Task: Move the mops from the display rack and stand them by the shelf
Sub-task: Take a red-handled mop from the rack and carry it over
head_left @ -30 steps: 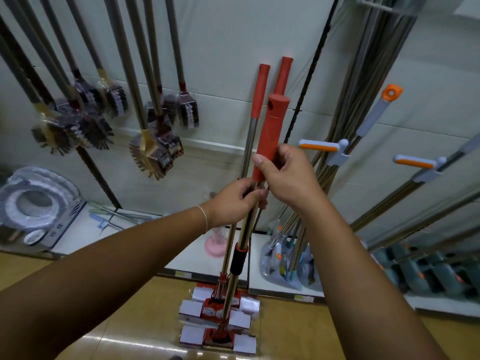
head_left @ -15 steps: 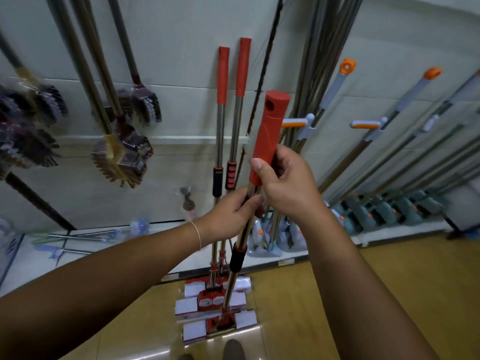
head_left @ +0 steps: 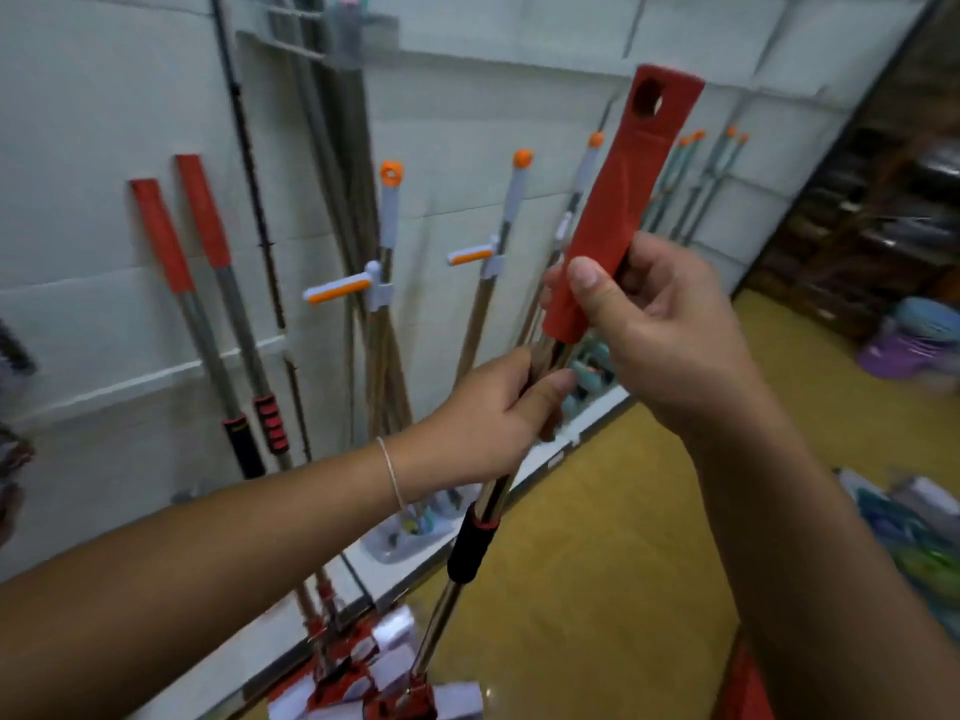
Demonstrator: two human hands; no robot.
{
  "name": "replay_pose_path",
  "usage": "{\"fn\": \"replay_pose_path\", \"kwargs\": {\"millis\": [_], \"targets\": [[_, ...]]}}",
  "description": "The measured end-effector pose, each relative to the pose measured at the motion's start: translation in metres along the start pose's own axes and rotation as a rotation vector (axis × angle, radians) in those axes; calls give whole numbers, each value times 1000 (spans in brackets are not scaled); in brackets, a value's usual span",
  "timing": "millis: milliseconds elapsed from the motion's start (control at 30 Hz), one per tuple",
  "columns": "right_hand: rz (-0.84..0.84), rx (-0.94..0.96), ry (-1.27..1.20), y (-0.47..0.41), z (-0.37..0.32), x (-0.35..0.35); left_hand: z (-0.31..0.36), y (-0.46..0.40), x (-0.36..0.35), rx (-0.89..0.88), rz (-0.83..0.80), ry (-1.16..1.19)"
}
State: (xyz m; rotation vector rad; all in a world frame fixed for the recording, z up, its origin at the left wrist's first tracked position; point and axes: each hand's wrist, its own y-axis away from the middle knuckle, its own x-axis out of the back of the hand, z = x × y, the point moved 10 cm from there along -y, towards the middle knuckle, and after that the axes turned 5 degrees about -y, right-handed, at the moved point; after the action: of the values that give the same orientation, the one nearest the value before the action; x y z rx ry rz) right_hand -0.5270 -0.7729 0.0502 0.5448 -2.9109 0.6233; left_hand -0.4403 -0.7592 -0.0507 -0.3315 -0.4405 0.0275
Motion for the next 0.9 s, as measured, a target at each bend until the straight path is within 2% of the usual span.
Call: {"fn": "replay_pose_path", "kwargs": {"millis": [133,300,467,767,900], "targets": [[115,35,41,3,-22,67,45,-35,-46,-69,-107,50],[210,54,86,6,-27,143,82,-70,-103,-114,-158,38],[257,61,111,9,-21,218,109,-105,-166,-127,-225,73],[311,100,115,19,-15,337,163,-161,-276,-266,-378,66],[341,74,203,22,-10,380,181,-183,-316,-300,-429,81]]}}
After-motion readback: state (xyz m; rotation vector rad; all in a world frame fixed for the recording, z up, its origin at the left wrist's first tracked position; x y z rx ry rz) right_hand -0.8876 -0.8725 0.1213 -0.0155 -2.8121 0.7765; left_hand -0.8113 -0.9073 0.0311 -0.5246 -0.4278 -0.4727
